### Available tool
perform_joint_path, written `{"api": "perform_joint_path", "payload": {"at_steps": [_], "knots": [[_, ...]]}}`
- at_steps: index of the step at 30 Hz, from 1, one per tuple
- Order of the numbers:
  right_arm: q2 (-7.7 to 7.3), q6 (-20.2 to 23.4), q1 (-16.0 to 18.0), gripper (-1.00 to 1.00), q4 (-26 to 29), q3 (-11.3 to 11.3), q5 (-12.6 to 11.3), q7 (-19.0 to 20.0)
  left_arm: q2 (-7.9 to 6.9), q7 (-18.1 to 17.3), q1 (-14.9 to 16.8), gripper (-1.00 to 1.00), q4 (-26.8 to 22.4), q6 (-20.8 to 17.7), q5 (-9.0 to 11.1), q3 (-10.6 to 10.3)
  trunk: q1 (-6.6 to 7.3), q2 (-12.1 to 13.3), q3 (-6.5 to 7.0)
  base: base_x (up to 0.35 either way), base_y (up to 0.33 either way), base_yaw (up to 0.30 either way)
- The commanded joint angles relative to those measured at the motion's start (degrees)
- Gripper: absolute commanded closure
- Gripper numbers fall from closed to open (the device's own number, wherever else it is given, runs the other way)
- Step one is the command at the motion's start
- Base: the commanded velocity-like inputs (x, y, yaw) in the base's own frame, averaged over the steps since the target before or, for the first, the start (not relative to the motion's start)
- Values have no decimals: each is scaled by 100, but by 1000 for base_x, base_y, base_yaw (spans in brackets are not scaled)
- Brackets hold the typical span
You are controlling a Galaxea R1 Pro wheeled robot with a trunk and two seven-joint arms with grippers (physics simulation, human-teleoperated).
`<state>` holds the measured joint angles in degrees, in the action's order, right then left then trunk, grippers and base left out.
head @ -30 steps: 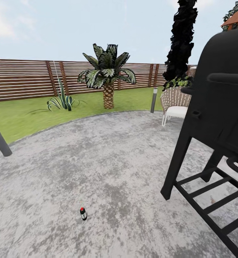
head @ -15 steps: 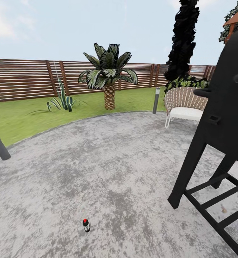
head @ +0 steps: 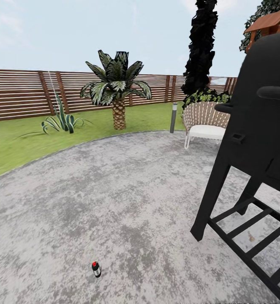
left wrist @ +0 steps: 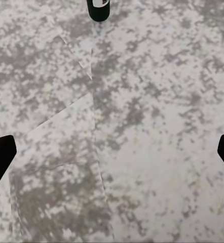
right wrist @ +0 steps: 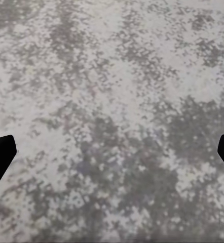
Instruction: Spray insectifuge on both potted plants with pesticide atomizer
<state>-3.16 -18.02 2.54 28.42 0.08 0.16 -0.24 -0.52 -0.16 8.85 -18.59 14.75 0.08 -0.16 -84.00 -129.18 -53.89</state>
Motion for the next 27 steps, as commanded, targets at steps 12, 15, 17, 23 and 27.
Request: {"api": "perform_joint_path", "payload": {"at_steps": [12,15,17,23,27], "knots": [[-1,-17,1,-100,-3,1,2,-6,-1,-2,3,-100,2,19,1,-2,1,-2,-5,0,96,-9],[-1,-17,1,-100,-3,1,2,-4,-1,-2,3,-100,4,19,1,-2,1,-2,-5,81,117,0],[-1,-17,1,-100,-3,1,2,-4,-1,-2,3,-100,3,19,1,-2,1,-2,-5,194,181,0],[-1,-17,1,-100,-3,1,2,-3,-1,-2,3,-100,-2,19,1,-2,1,-2,-5,223,199,-65],[-1,-17,1,-100,-3,1,2,-7,1,-2,3,-100,-2,19,1,-2,1,-2,-5,224,197,-193]]}}
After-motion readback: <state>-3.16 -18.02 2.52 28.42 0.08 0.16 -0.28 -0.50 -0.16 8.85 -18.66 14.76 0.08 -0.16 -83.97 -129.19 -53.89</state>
